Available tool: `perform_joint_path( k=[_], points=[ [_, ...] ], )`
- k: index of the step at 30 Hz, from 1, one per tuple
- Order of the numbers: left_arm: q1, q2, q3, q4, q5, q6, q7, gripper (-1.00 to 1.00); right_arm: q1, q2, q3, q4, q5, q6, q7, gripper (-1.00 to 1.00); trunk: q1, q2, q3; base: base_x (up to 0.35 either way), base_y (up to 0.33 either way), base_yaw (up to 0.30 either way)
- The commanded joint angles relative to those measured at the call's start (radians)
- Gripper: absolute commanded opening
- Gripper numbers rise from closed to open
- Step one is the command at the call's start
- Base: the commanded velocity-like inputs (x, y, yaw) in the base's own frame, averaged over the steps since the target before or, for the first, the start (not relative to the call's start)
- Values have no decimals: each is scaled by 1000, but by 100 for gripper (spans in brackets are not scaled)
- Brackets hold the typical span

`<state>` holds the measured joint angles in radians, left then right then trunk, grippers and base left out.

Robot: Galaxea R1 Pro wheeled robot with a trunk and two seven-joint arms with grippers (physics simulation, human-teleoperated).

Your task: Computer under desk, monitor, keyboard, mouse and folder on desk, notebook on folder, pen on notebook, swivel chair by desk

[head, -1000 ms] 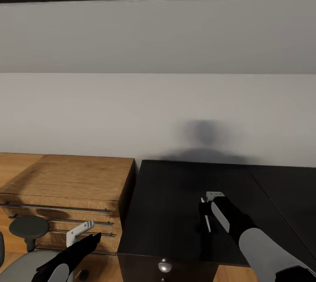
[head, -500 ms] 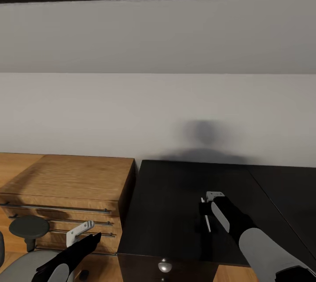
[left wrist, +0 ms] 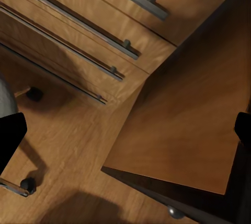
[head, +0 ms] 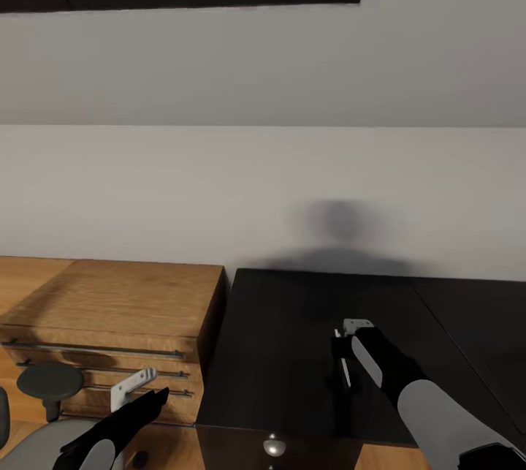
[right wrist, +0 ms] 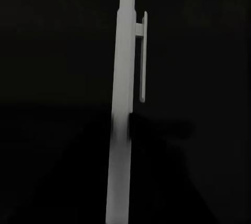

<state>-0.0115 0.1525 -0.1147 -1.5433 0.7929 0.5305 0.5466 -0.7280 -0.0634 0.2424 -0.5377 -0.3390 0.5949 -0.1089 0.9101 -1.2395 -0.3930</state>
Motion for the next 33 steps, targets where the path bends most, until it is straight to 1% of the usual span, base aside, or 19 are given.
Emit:
perform_joint_path(
  k=[1,3,8,9,10,11,12,17,30,33],
  points=[
    [-1,1,-2,-1,10,0,10,100,-1,-2,8,-3,-12,3,-8,-100,-4,6,2,0,0,0],
    [-1,1,-2,-1,10,0,10,100,-1,-4,6,-12,-12,4,-8,-100,-12,20,8,0,0,0],
    [-1,1,-2,-1,9,0,11,100,0,-26,-15,-103,-13,19,-8,-100,-31,55,24,0,0,0],
    [-1,1,-2,-1,9,0,12,100,1,-34,-20,-139,-14,36,-8,-100,-35,62,27,0,0,0],
    [-1,1,-2,-1,9,0,12,100,1,-36,-22,-156,-14,47,-8,-100,-38,69,30,-17,0,0],
    [-1,1,-2,-1,10,0,12,100,3,-43,-27,-210,-14,78,-9,-100,-42,76,33,-190,0,0],
    [-1,1,-2,-1,11,0,12,100,4,-45,-29,-236,-14,91,-9,-100,-46,83,36,-263,0,0],
    [-1,1,-2,0,11,0,12,100,6,-45,-30,-259,-14,101,-9,-100,-65,118,52,-300,0,0],
    [-1,1,-2,0,11,0,12,100,7,-44,-31,-273,-14,109,-9,-100,-115,209,93,-335,0,0],
    [-1,1,-2,0,10,0,12,100,7,-43,-32,-294,-14,109,-11,-100,-127,230,102,-332,0,0]
  ],
)
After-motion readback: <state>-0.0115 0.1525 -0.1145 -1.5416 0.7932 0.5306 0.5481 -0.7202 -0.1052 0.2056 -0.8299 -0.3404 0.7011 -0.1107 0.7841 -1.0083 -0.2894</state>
